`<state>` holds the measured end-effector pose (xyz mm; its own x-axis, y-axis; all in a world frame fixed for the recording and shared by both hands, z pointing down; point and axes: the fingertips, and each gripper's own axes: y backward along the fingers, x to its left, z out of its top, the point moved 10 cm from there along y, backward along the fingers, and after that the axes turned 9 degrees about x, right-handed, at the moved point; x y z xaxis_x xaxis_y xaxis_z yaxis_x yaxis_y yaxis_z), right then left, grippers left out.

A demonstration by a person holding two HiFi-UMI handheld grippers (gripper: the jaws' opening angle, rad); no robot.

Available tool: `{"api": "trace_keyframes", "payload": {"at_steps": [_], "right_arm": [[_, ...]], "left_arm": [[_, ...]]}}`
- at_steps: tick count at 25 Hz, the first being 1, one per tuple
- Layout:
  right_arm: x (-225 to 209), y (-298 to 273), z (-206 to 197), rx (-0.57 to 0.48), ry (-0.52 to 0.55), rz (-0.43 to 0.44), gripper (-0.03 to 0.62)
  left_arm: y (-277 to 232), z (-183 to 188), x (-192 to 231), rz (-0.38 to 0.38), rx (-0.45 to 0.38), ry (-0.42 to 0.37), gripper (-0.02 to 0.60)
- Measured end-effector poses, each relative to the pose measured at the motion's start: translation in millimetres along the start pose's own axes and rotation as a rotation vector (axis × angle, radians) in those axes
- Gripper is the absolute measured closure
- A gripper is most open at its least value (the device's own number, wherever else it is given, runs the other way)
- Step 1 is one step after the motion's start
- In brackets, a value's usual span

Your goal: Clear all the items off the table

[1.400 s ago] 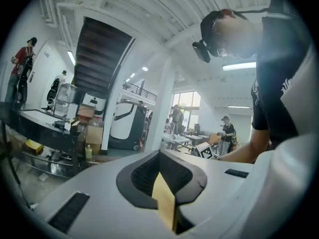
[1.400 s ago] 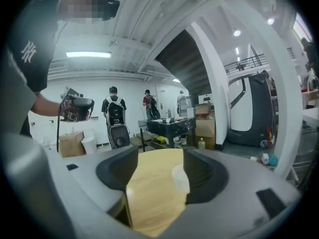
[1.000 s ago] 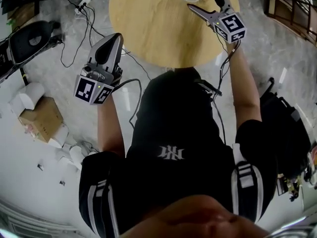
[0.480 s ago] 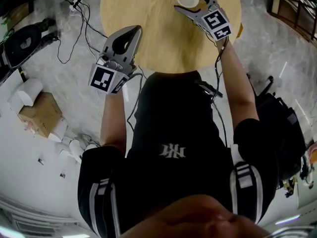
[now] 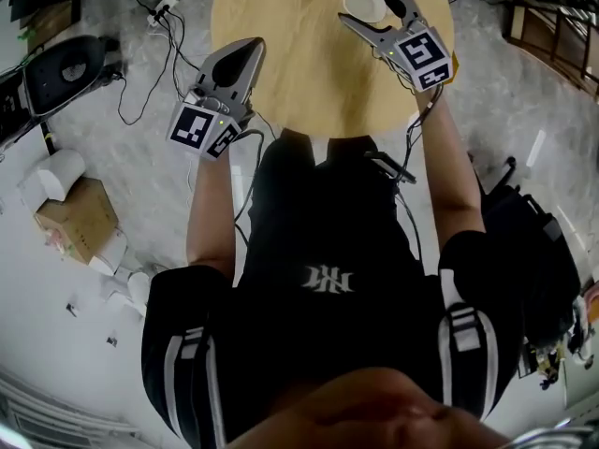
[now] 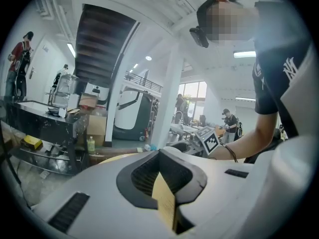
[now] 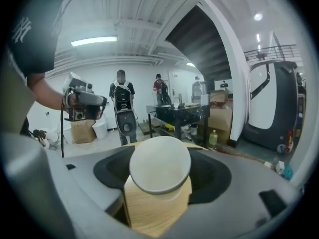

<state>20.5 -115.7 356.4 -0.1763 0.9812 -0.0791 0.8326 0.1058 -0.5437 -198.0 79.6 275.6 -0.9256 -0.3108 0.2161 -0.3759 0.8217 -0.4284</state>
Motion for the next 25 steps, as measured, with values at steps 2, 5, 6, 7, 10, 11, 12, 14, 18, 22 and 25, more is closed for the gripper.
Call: {"api": "trace_keyframes", "payload": {"at_steps": [2,5,6,7,10,11,12,14,18,22,25], "right_arm": [[10.1,12.9,23.1,-0.016,0.024,-0.014,0.263],[19.2,29.7,65.3,-0.069,0.056,-0.051,0.263],[23.3,34.7,79.3,-0.092,0.055,-0.066,0.263],[28.8,39.1,92.4,-0.114,0.052,-0.080,0.266],[52.3,43.7,132.6,-0.163,0.066,-0.119,0.266],[62.5,42.4,146.5,-0.174,0.077,-0.130,0.266],[73.7,40.0,160.6,-0.185,0.086,-0.141,0.266],[99.2,31.6,190.1,-0.213,0.093,-0.156,0.266],[146.9,-3.1,245.1,-0.260,0.087,-0.144,0.266],[177.9,-42.7,301.4,-0.304,0.097,-0.088,0.266],[189.5,-65.3,339.2,-0.315,0.119,-0.059,0.266]], "left_arm": [[8.8,5.5,6.5,-0.008,-0.017,-0.004,0.569],[24.6,19.5,19.2,-0.032,-0.055,-0.044,0.569],[32.4,22.9,22.8,-0.043,-0.067,-0.057,0.569],[41.2,24.8,25.9,-0.056,-0.079,-0.068,0.569],[72.8,26.7,36.9,-0.094,-0.113,-0.096,0.569],[85.6,27.6,42.0,-0.104,-0.122,-0.107,0.569],[99.5,28.8,47.8,-0.112,-0.131,-0.117,0.569],[130.6,31.7,61.5,-0.124,-0.151,-0.138,0.569],[190.8,34.1,97.6,-0.121,-0.180,-0.186,0.569],[238.6,42.6,137.1,-0.070,-0.206,-0.198,0.569],[262.5,51.5,162.3,-0.022,-0.221,-0.191,0.569]]}}
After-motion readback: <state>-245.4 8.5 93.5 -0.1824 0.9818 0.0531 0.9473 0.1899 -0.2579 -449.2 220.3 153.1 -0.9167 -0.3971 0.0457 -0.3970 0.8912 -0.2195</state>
